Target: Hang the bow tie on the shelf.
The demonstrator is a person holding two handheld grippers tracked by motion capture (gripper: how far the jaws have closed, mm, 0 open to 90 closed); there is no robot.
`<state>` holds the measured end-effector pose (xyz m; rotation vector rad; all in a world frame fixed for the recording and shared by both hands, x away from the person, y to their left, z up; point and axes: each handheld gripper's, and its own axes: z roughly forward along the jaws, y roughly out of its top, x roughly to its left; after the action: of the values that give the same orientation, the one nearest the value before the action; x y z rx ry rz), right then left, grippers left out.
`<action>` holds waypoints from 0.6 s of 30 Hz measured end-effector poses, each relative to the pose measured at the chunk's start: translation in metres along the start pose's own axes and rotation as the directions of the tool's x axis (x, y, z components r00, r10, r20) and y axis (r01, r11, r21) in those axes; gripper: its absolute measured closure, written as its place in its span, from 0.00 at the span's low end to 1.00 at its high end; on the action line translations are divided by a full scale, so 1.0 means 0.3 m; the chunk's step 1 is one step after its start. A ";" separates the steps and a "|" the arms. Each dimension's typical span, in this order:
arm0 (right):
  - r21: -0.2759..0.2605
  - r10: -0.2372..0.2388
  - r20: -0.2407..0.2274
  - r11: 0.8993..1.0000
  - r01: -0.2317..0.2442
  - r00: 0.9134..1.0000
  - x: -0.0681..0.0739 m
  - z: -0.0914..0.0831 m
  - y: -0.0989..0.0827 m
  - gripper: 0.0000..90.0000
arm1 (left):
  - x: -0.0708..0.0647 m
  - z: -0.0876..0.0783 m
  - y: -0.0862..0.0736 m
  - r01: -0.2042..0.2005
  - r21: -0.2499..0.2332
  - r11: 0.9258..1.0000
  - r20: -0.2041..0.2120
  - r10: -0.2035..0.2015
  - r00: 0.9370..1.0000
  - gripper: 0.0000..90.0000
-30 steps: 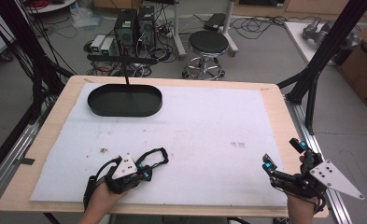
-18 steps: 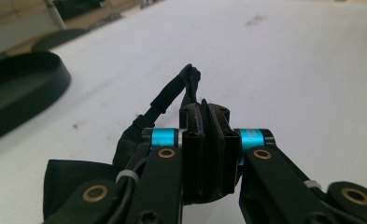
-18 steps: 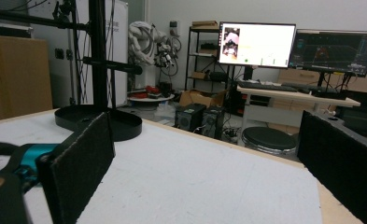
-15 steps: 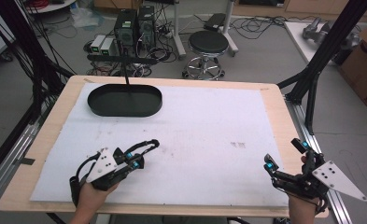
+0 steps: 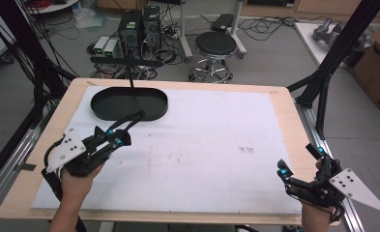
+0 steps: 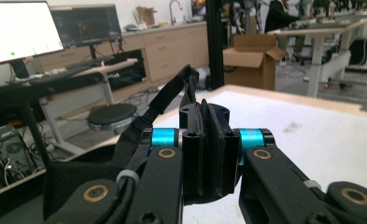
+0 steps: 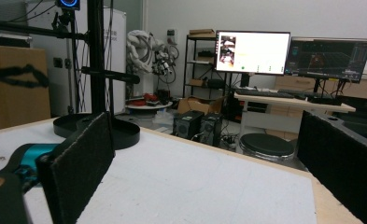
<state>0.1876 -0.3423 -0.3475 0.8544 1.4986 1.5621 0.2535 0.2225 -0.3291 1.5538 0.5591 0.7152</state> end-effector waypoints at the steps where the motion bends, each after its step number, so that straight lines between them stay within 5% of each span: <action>1: 0.002 0.002 -0.002 1.000 -0.002 1.000 0.002 0.001 0.000 0.04 | 0.009 0.003 0.010 0.000 -0.004 1.000 -0.007 0.000 1.000 0.94; 9: -0.002 0.002 -0.001 1.000 -0.002 1.000 0.001 -0.001 0.003 0.04 | 0.098 0.045 0.057 0.028 -0.007 1.000 -0.016 -0.029 0.999 0.94; 18: 0.005 0.004 0.004 1.000 -0.004 1.000 0.000 0.001 -0.001 0.04 | 0.191 0.141 0.079 0.073 0.061 0.995 -0.003 -0.073 0.997 0.94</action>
<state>0.1880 -0.3422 -0.3479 0.8636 1.4999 1.5593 0.3223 0.2318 -0.3002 1.5813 0.6408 0.6483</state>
